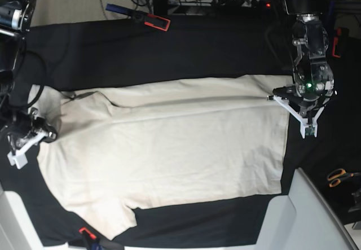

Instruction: Fold the T-shirt properly

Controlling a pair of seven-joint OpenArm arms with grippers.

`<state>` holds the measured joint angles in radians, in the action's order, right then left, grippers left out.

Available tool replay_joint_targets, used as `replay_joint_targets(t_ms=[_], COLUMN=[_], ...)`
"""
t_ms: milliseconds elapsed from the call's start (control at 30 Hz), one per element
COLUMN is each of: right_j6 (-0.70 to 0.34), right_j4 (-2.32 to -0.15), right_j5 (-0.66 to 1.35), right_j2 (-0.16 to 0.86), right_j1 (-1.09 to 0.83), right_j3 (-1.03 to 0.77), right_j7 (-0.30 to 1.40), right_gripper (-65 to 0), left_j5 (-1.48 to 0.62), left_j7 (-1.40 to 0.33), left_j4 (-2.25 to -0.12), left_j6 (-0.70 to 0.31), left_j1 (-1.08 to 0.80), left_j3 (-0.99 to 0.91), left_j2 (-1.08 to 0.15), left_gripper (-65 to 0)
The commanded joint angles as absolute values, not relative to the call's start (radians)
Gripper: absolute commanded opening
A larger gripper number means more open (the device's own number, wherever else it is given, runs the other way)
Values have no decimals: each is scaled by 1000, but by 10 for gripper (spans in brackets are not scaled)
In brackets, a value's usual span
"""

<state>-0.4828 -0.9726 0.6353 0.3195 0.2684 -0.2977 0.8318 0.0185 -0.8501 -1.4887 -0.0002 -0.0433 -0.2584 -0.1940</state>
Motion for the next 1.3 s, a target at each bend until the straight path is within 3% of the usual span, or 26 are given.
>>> replay_joint_targets(t_ms=[0,1267], right_j6=[-492,-493], right_j4=[-984,-881], right_j5=[653,653], right_j2=[351,360], right_j1=[295,414], right_j3=[-291,-61], right_j7=[799,662], right_gripper=[-650,-650], left_j5=[31,31], left_j7=[-837,-780], left_j4=[-1486,-1319], left_j6=[7,5], left_j1=[-30,84], left_j3=[-262,-194], left_j2=[-211,-214], left_gripper=[-650,-650])
